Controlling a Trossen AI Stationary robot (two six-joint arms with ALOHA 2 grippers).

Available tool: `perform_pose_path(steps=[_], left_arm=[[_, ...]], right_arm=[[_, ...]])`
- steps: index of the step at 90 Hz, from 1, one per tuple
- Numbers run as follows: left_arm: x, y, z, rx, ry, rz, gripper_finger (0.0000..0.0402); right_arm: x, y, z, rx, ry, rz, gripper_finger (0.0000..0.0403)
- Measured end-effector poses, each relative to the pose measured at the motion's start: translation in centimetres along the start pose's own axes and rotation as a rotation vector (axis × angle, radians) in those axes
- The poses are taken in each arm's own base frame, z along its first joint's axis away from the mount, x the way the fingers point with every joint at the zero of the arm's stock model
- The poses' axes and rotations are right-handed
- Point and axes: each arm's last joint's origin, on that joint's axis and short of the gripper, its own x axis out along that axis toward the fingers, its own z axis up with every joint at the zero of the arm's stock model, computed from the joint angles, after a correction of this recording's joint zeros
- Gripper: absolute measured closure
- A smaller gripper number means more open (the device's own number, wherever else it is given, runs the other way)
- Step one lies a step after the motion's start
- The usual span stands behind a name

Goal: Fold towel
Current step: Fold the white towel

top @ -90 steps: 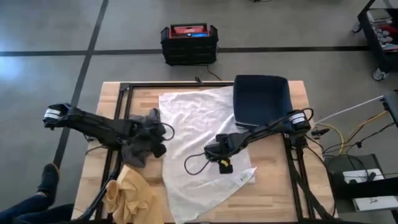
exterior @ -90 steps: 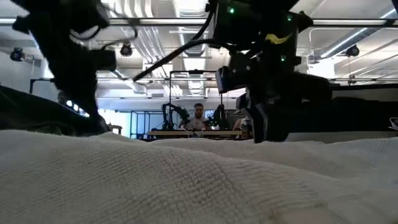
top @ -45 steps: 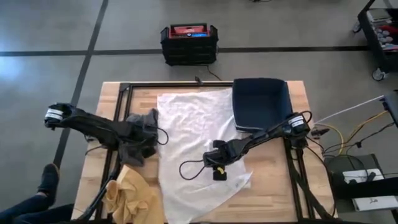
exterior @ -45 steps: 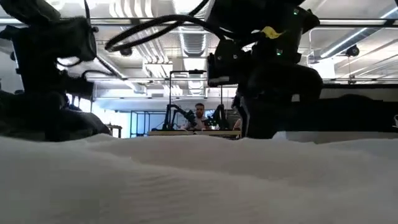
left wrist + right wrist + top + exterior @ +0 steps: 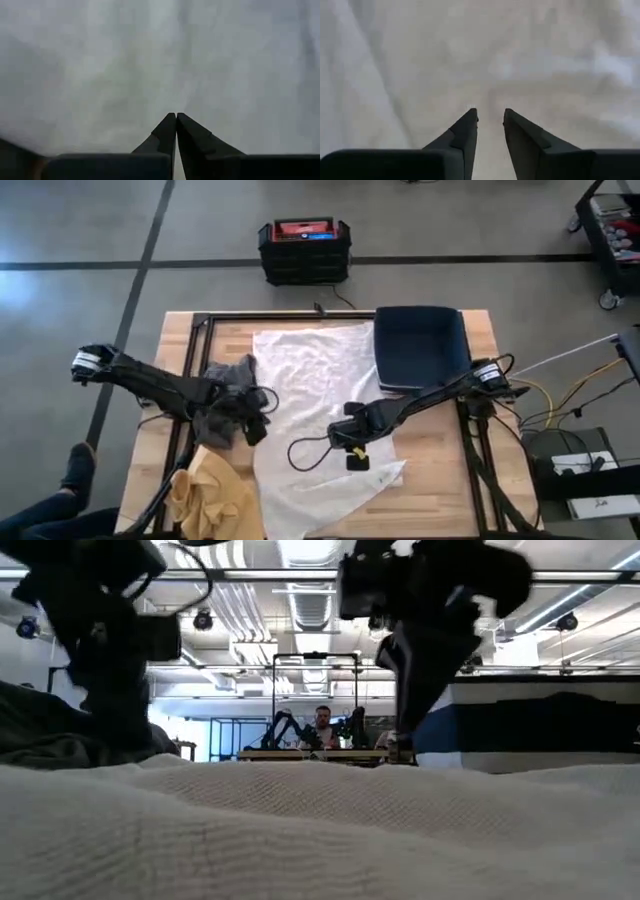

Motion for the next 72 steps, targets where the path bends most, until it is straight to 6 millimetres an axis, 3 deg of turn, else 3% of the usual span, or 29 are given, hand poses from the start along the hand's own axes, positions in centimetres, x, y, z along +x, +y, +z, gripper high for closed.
perform_pose_path(steps=[19,34,55,72], left_arm=[[2.4,0.7,-2.0,-0.006,0.152,0.125,0.0402],[2.5,1.3,-2.5,0.001,0.206,0.203,0.0401],[-0.3,1.2,-1.6,0.016,0.107,0.263,0.0402],[-4.8,-1.9,1.9,0.056,-0.177,0.095,0.0402]], right_arm=[[2.5,2.7,-3.1,-0.023,0.096,-0.015,0.0328],[3.0,4.9,-4.6,0.024,0.146,0.055,0.0300],[1.6,7.3,-3.8,-0.004,0.096,0.170,0.0234],[-2.0,7.5,-3.2,-0.006,0.136,0.234,0.0193]])
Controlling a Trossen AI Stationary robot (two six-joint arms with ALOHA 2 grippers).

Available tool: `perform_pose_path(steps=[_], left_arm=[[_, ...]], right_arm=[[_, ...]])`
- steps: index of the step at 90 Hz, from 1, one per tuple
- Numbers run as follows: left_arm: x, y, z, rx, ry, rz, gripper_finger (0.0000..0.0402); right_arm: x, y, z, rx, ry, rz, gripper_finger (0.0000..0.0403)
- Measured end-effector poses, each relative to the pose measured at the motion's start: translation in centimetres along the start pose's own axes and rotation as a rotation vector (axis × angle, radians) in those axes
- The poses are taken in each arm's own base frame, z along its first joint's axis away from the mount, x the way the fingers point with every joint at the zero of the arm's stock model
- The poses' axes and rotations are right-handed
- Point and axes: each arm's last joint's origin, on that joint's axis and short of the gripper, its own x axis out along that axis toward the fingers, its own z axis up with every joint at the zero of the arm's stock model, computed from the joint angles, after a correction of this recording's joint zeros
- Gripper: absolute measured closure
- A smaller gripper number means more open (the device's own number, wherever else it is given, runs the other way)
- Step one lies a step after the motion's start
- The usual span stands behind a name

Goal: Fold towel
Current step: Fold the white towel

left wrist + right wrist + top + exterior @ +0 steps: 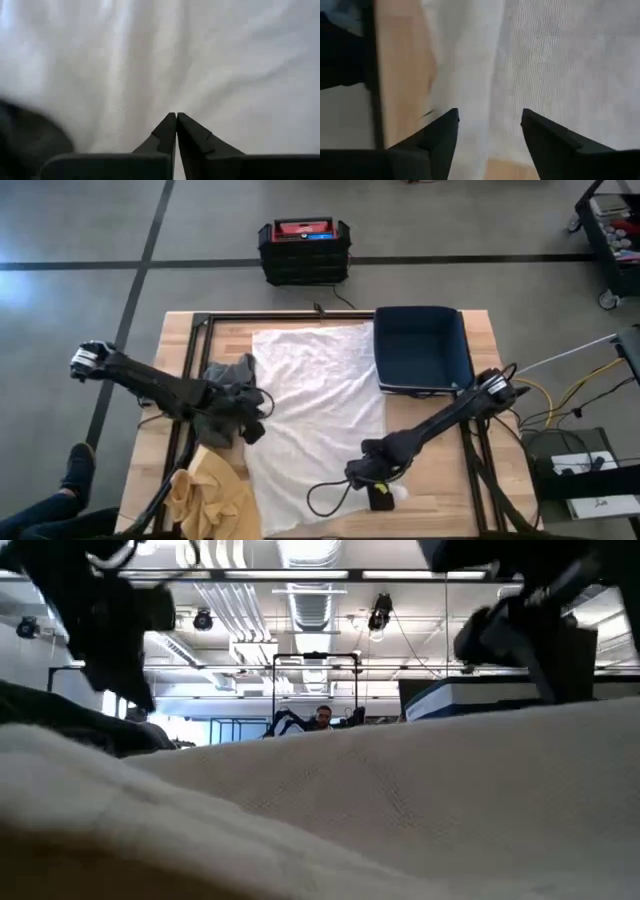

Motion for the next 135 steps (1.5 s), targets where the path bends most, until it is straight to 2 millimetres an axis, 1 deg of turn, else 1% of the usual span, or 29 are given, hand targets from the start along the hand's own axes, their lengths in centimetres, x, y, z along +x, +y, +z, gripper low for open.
perform_pose_path(steps=[10,16,23,27,32,37,44,52,61,73,85,94,102,115,126,135], left_arm=[[-1.3,-1.7,2.0,0.003,-0.206,-0.180,0.0398],[-1.3,-2.3,2.6,0.032,-0.306,-0.252,0.0389],[-1.0,-3.0,3.3,0.035,-0.369,-0.308,0.0367],[-1.0,-3.7,3.9,0.066,-0.376,-0.329,0.0349],[-1.0,-5.2,4.3,0.123,-0.354,-0.362,0.0324],[-0.8,-7.2,4.1,0.202,-0.285,-0.370,0.0300],[-0.7,-10.5,3.7,0.295,-0.190,-0.308,0.0277],[-0.7,-14.0,2.7,0.355,-0.086,-0.160,0.0267],[0.0,-17.6,0.5,0.372,0.055,-0.042,0.0266],[0.9,-22.4,-3.0,0.364,0.149,-0.005,0.0274],[2.3,-25.7,-6.6,0.369,0.220,0.004,0.0283],[3.4,-27.3,-7.9,0.349,0.263,0.017,0.0282],[4.6,-28.0,-8.9,0.335,0.291,0.038,0.0272],[5.8,-29.3,-9.4,0.319,0.306,0.020,0.0245],[7.1,-29.3,-10.3,0.308,0.336,0.044,0.0225],[8.2,-28.8,-11.3,0.300,0.358,0.101,0.0220]], right_arm=[[-0.9,1.5,-1.1,-0.017,-0.014,0.009,0.0176],[-0.6,2.6,-2.2,-0.033,-0.008,-0.013,0.0168],[0.0,4.3,-3.5,-0.061,-0.020,-0.063,0.0160],[0.4,5.3,-4.3,-0.079,-0.032,-0.095,0.0156],[0.8,6.6,-5.4,-0.107,-0.065,-0.127,0.0152],[1.3,7.8,-6.6,-0.133,-0.101,-0.178,0.0150],[1.6,9.0,-7.9,-0.175,-0.165,-0.257,0.0149],[1.9,9.9,-9.0,-0.206,-0.268,-0.353,0.0153],[2.3,10.2,-9.4,-0.225,-0.349,-0.396,0.0161],[3.4,10.3,-8.9,-0.283,-0.393,-0.392,0.0175],[5.4,10.2,-8.4,-0.366,-0.379,-0.427,0.0187],[6.8,9.5,-8.0,-0.369,-0.365,-0.482,0.0195],[7.7,9.0,-7.8,-0.341,-0.353,-0.504,0.0200],[8.5,8.8,-7.8,-0.293,-0.345,-0.512,0.0203],[8.7,8.7,-7.8,-0.290,-0.338,-0.509,0.0202],[8.7,8.7,-7.9,-0.290,-0.336,-0.509,0.0203]])
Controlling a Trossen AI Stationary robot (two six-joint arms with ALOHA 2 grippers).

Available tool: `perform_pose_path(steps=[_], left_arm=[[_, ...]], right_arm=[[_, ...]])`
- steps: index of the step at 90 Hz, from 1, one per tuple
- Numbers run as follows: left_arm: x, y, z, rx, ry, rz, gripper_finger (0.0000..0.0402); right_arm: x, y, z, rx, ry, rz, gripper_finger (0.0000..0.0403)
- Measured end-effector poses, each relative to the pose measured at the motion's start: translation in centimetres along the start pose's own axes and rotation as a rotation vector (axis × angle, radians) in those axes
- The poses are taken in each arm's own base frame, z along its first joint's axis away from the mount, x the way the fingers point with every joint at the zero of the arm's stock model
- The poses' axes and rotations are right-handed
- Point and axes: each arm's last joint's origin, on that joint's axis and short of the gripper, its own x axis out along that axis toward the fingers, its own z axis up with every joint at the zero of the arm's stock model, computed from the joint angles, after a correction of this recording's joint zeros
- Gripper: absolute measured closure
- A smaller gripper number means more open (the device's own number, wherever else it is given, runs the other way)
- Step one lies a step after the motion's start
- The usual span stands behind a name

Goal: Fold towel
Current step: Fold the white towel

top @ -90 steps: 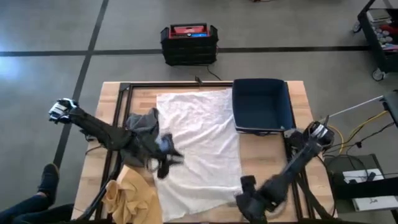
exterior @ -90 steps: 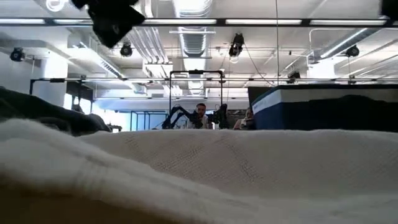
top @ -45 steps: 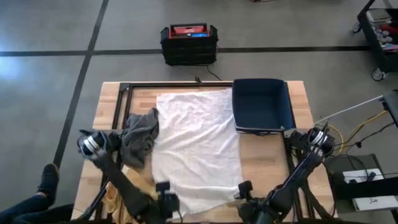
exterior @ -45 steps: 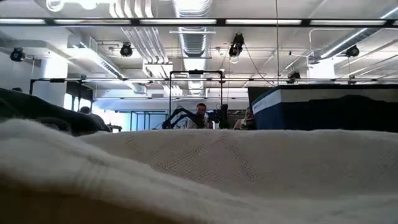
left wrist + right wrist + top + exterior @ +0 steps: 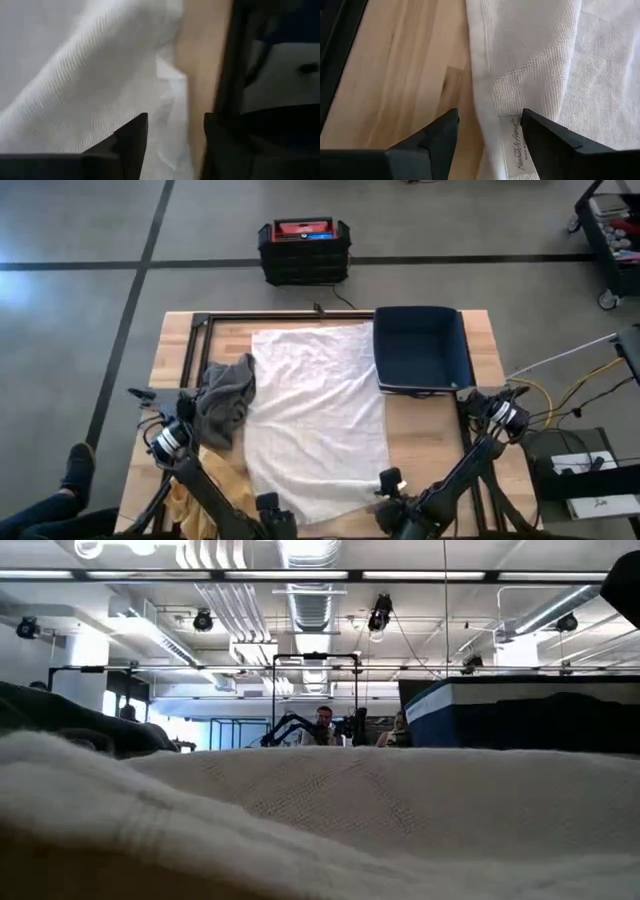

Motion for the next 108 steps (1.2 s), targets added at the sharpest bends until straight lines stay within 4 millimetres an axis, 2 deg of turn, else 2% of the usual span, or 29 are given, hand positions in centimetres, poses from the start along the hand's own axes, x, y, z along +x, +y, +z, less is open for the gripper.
perform_pose_path(steps=[8,15,31,35,57,67,78,88,108], left_arm=[[0.6,-0.1,-0.2,-0.010,0.010,0.017,0.0231],[1.0,-0.1,-0.3,-0.008,0.012,0.023,0.0255],[1.1,-0.1,-0.3,-0.006,0.012,0.024,0.0375],[1.1,0.0,-0.3,-0.007,0.013,0.028,0.0389],[1.2,0.0,-0.3,-0.007,0.004,0.035,0.0398],[1.1,0.0,-0.2,-0.009,-0.002,0.034,0.0400],[0.3,0.0,0.1,-0.009,-0.009,0.019,0.0401],[-0.8,0.3,0.3,0.000,-0.008,0.026,0.0401],[-4.5,1.0,0.5,-0.005,-0.019,-0.001,0.0401]], right_arm=[[0.0,0.0,-0.1,-0.006,0.003,0.000,0.0203],[0.0,0.0,-0.1,-0.010,0.007,0.005,0.0202],[0.0,-0.1,-0.1,-0.035,0.014,0.001,0.0211],[0.1,-0.1,-0.1,-0.038,0.017,-0.001,0.0215],[0.8,-0.6,-1.1,-0.049,0.042,-0.033,0.0262],[0.8,-0.6,-1.3,-0.031,0.051,-0.034,0.0316],[-0.6,0.0,-0.5,-0.025,0.023,0.004,0.0388],[-2.1,0.0,0.4,-0.006,-0.008,0.027,0.0390],[-4.0,-0.3,1.4,0.053,0.010,0.017,0.0396]])
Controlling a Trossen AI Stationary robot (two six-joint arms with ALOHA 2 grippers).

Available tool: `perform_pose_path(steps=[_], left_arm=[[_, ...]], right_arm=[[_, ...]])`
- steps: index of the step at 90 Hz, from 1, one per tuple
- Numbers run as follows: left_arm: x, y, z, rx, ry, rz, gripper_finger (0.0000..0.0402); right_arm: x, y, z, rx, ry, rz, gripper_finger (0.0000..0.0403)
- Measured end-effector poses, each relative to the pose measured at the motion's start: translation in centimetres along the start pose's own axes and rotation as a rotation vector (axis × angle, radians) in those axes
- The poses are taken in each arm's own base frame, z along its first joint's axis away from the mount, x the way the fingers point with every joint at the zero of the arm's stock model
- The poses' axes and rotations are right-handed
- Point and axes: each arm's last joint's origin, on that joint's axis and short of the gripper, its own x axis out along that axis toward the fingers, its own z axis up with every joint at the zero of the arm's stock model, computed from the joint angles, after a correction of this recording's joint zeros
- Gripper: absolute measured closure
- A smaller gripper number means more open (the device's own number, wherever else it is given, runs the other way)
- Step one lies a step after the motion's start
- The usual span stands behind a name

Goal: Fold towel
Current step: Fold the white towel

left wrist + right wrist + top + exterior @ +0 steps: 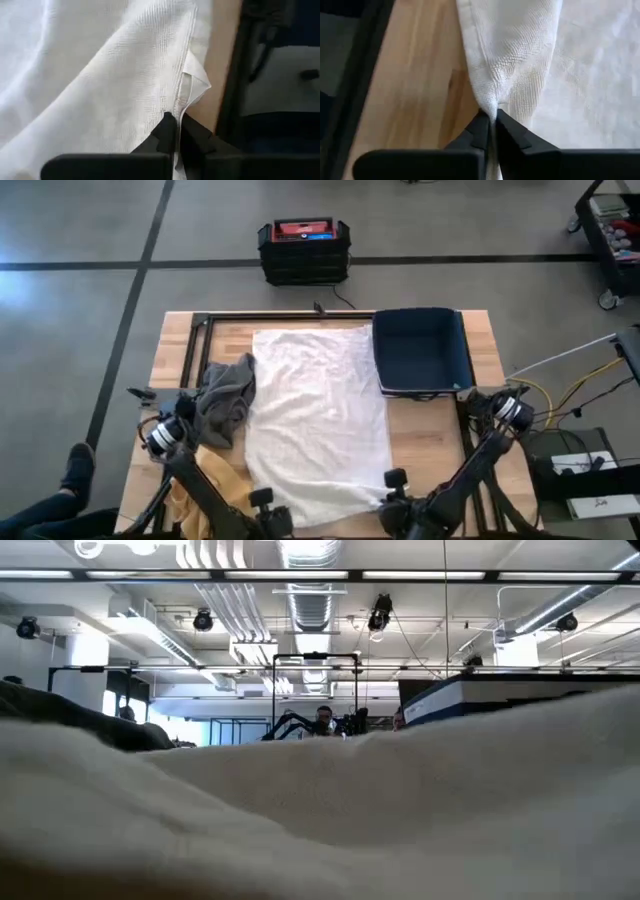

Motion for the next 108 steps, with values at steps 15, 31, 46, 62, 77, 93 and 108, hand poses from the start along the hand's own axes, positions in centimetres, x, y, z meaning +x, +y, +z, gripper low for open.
perform_pose_path(steps=[15,31,46,62,77,93,108], left_arm=[[-2.5,1.3,-0.1,0.015,0.005,0.043,0.0401],[-4.3,1.3,-1.3,0.025,0.002,0.035,0.0401],[-5.2,0.3,-3.1,0.002,-0.029,0.004,0.0402],[-5.6,-0.6,-5.1,-0.017,-0.087,0.003,0.0402],[-5.6,-0.8,-5.4,-0.021,-0.111,-0.006,0.0401],[-5.6,-1.0,-5.4,0.001,-0.116,-0.023,0.0401],[-5.6,-1.0,-5.4,0.000,-0.119,-0.029,0.0401]], right_arm=[[-0.3,-0.1,0.2,0.051,-0.002,0.003,0.0396],[-0.3,0.1,0.3,0.172,0.017,0.042,0.0396],[-0.6,1.2,0.6,0.250,0.024,0.188,0.0396],[-0.9,2.0,1.3,0.264,-0.032,0.280,0.0396],[-0.5,1.7,1.5,0.356,-0.022,0.261,0.0394],[0.3,1.3,0.7,0.461,0.021,0.226,0.0351],[0.5,1.3,0.5,0.473,0.022,0.218,0.0279]])
